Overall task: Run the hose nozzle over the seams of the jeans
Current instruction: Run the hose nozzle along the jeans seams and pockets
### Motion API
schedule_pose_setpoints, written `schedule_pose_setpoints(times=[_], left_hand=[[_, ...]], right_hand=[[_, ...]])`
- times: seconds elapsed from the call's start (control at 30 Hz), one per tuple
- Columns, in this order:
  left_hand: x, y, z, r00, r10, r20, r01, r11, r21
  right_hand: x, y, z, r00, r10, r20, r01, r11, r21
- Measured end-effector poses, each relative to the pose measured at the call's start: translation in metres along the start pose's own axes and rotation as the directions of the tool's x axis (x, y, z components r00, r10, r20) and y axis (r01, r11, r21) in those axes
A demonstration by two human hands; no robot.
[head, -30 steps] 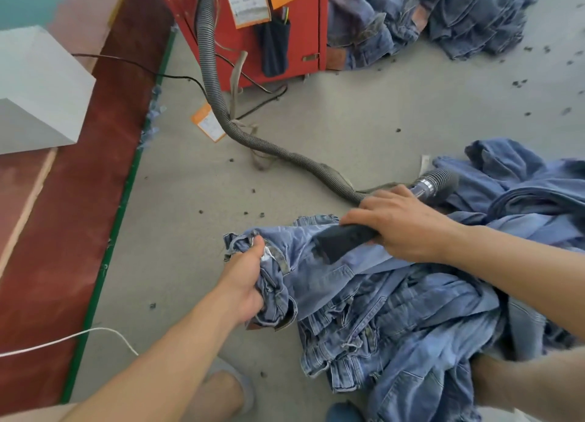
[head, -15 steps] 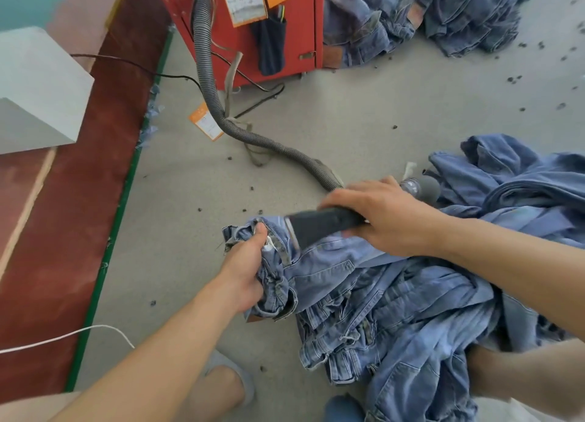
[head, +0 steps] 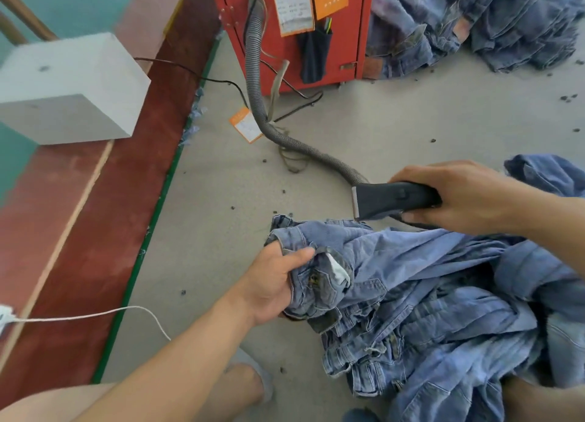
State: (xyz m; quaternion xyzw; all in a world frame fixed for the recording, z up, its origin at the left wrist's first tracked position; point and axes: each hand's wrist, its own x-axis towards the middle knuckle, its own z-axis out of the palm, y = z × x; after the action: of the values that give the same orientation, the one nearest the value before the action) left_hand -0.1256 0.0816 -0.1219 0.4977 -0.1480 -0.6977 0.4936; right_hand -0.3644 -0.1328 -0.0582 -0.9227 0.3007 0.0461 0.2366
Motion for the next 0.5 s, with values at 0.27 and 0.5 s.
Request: schedule_pose_setpoints(times=[0.27, 0.5], left_hand=[[-0.009, 0.001, 0.016, 0.982, -0.015, 0.188, -0.04, 0.959, 0.282], [-0.011, 0.007, 0.026, 0.886, -0.068, 0.459, 0.146, 0.98, -0.137]], right_hand=[[0.002, -0.059, -0.003, 0.981, -0.127, 0.146, 0.128, 0.992, 0.004], [0.0, -0.056, -0.023, 0.995, -0.102, 0.012, 0.102, 0.994, 0.05]])
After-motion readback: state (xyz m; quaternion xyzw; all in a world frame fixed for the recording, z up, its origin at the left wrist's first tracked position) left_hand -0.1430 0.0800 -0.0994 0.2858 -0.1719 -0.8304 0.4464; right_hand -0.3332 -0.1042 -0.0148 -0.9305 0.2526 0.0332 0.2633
